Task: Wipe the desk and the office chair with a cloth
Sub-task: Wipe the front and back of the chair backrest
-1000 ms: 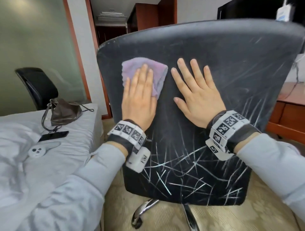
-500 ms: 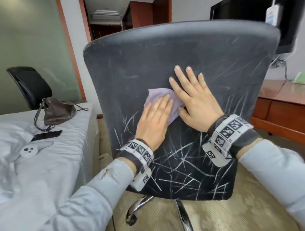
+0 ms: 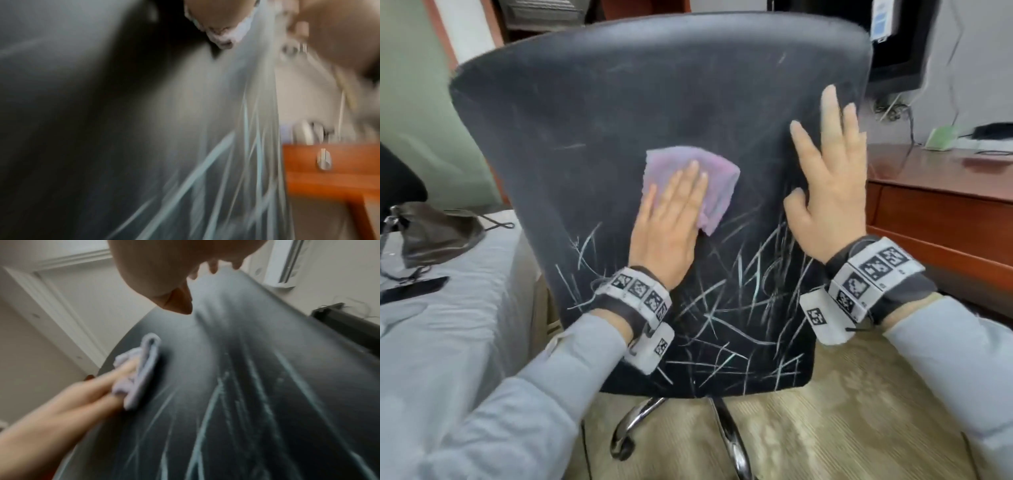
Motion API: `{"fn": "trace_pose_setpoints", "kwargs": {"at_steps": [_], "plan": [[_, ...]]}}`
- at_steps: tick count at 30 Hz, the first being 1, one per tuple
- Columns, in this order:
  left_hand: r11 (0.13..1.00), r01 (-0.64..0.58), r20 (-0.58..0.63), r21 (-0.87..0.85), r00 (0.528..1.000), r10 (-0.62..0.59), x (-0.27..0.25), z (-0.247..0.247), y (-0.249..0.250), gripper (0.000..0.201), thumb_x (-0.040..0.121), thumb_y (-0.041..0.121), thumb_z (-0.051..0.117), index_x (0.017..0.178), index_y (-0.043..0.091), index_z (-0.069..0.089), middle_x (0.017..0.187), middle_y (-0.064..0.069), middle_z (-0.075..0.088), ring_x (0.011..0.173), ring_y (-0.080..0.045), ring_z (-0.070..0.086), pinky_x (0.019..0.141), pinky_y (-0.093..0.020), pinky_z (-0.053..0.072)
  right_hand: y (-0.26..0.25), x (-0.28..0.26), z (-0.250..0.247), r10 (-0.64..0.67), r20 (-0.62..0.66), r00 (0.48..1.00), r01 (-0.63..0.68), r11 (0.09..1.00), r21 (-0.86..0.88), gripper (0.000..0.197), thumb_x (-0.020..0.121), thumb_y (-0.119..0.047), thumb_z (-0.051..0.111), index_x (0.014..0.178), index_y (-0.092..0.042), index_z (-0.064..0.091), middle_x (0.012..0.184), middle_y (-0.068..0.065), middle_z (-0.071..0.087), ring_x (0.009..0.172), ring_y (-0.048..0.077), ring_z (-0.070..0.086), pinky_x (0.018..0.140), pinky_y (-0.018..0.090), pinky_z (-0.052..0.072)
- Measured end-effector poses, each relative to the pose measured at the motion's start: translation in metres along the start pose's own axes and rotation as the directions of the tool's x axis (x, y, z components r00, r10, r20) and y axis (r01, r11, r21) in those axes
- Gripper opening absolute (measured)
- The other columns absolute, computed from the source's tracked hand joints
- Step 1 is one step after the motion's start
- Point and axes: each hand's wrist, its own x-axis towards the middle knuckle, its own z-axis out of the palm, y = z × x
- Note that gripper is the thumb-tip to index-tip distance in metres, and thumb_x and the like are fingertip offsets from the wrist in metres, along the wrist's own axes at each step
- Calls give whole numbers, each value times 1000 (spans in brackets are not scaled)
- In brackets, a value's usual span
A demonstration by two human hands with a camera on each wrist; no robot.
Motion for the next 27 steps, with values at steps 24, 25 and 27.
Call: {"fn": "trace_pose_setpoints", "kwargs": {"at_steps": [24,25,27], "plan": [[983,69,209,-171,977,-32,1,-5,57,77,90,0,44,160,10,16,169,-4,4,156,-18,3,126,-49,8,-5,-29,4,296,88,951,-308,906,290,90,66,-24,55,153,-27,33,163,20,1,151,30,7,122,42,16],[974,78,187,-213,982,-38,11,-8,61,75,91,1,42,160,10,16,168,-4,4,156,-18,2,126,-49,7,-10,-30,4,291,81,953,-302,906,298,88,67,-25,54,153,-25,34,163,20,3,151,31,8,122,40,16],[960,89,164,-265,985,-46,5,-4,63,73,92,1,45,160,9,19,168,-4,4,156,-18,2,126,-50,7,-18,-33,2,273,66,960,-278,896,345,84,69,-25,52,152,-23,36,163,18,8,151,28,13,122,38,18]]}}
